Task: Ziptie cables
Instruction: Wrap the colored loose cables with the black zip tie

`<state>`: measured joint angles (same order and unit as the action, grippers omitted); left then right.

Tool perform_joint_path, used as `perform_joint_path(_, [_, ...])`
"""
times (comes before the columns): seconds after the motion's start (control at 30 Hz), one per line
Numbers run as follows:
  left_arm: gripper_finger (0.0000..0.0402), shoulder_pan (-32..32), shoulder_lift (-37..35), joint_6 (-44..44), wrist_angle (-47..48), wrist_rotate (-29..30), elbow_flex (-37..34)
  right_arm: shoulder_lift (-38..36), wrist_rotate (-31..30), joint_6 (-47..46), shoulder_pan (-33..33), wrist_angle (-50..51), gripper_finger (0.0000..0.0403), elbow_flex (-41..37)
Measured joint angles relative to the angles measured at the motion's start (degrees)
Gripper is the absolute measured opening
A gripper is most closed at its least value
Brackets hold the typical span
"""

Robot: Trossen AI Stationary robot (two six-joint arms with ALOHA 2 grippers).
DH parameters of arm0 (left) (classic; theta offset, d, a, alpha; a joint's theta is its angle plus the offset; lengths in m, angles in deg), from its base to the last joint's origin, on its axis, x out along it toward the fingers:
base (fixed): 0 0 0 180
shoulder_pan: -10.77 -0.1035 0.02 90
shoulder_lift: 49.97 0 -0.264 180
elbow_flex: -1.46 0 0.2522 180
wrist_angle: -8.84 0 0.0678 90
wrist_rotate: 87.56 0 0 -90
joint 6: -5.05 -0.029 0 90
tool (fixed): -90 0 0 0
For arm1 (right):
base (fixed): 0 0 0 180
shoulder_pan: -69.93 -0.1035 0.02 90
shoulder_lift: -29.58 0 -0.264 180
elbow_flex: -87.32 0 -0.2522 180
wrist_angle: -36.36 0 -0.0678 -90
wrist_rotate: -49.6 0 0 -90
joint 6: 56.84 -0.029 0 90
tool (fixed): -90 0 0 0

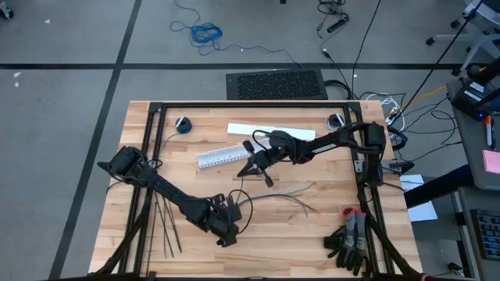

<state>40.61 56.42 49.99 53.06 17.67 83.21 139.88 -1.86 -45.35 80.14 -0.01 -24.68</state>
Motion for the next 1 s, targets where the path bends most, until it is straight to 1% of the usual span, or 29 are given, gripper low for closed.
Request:
perform_joint_path(0.33, [0.004,0.68,0.0,2.76,-1.57,-0.13,0.0,0.02,0.6,0.12,4.22,-3.31,0.0,0.02])
perform_joint_path(0.5, [0.004,0.68,0.13,2.74,-5.08,-0.11,-0.22,0.04,2.96,1.28,4.25,-2.17,0.0,0.02])
perform_joint_path(0.57, [0.004,0.68,0.13,2.78,-6.59,-0.07,-1.12,0.04,4.88,0.8,4.31,-2.15,0.0,0.02])
perform_joint_path(0.73, [0.004,0.68,0.26,4.27,-6.92,1.14,-2.86,0.04,11.05,-0.29,2.82,0.77,0.0,0.02])
perform_joint_path(0.87, [0.004,0.68,0.26,5.95,-6.86,2.49,-5.07,0.04,11.58,-0.08,0.36,2.11,0.0,0.02])
perform_joint_path(1.0, [0.004,0.65,0.24,7.81,-7.24,4.21,-6.94,0.04,12.88,-0.28,-1.95,1.16,0.0,0.02])
